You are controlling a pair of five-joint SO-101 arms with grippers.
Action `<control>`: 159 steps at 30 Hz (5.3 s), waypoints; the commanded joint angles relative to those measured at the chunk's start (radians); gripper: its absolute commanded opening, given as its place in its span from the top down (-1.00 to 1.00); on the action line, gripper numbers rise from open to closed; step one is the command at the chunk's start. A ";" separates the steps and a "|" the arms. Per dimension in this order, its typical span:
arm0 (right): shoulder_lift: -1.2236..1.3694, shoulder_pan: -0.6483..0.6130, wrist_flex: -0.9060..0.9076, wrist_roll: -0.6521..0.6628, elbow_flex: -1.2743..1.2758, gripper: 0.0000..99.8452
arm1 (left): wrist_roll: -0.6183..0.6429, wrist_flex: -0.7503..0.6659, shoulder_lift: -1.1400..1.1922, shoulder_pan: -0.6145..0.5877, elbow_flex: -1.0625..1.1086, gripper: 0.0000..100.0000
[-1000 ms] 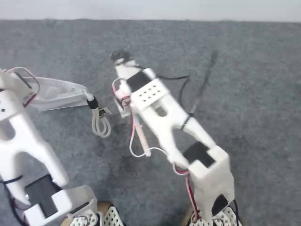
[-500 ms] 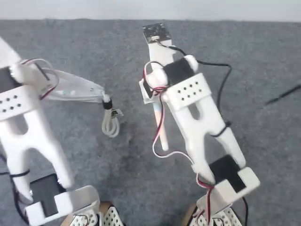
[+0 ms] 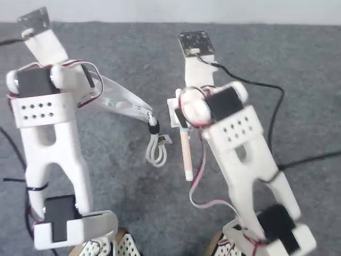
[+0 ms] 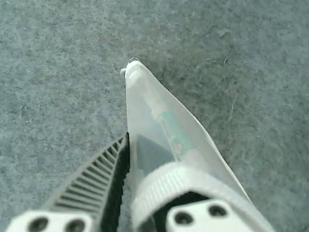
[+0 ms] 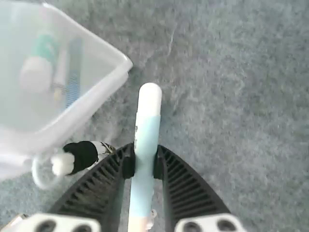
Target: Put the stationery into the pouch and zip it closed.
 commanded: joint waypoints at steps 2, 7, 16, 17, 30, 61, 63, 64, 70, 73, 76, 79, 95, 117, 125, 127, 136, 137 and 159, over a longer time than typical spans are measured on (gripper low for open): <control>-0.237 -0.013 -0.099 -0.012 0.101 0.99 | 0.014 -0.005 -0.012 0.002 -0.007 0.97; -0.417 -0.062 -0.288 -0.012 0.325 0.99 | 0.014 -0.009 -0.012 0.000 0.013 0.97; -0.664 -0.179 -0.763 -0.012 0.681 0.99 | -0.006 -0.005 -0.012 0.000 0.016 0.97; -0.680 -0.182 -0.812 -0.012 0.710 0.99 | -0.006 -0.005 -0.012 0.000 0.016 0.97; -0.750 -0.182 -1.302 -0.014 0.865 0.99 | -0.008 -0.025 -0.012 -0.002 0.059 0.97; 0.070 -0.217 -2.648 0.203 0.985 0.99 | -0.035 -0.031 -0.012 -0.023 0.087 0.97; 0.090 -0.249 -2.654 0.242 1.008 0.99 | -0.035 -0.031 -0.012 -0.021 0.087 0.97; 0.091 -0.262 -2.654 0.265 1.022 0.99 | -0.035 -0.031 -0.011 -0.021 0.087 0.97; 0.091 -0.269 -2.718 0.336 1.086 0.98 | -0.035 -0.054 -0.012 -0.021 0.120 0.97; 0.091 -0.268 -2.733 0.336 1.117 0.98 | -0.035 -0.058 -0.012 -0.021 0.128 0.97; 0.091 -0.259 -2.732 0.338 1.145 0.98 | -0.035 -0.058 -0.012 -0.021 0.128 0.97; 0.091 -0.249 -2.723 0.338 1.174 0.98 | -0.035 -0.058 -0.012 -0.021 0.128 0.97; 0.090 -0.268 -2.628 0.456 1.183 0.53 | -0.037 -0.055 -0.012 -0.021 0.130 0.97; -0.266 -0.263 -2.345 0.365 1.278 0.64 | -0.037 -0.058 -0.006 -0.021 0.130 0.97; -0.501 -0.268 -1.847 0.275 1.166 0.64 | -0.037 -0.058 -0.011 -0.021 0.130 0.97; -0.552 -0.268 -1.747 0.275 1.135 0.64 | -0.035 -0.058 -0.011 -0.021 0.130 0.97; -0.792 -0.268 -1.400 0.273 1.063 0.64 | -0.035 -0.058 -0.005 -0.021 0.131 0.97; -0.822 -0.268 -1.366 0.273 1.066 0.64 | -0.035 -0.058 -0.005 -0.021 0.131 0.97; -1.027 -0.263 -1.471 0.278 1.499 0.64 | -0.037 -0.095 -0.012 -0.020 0.171 0.97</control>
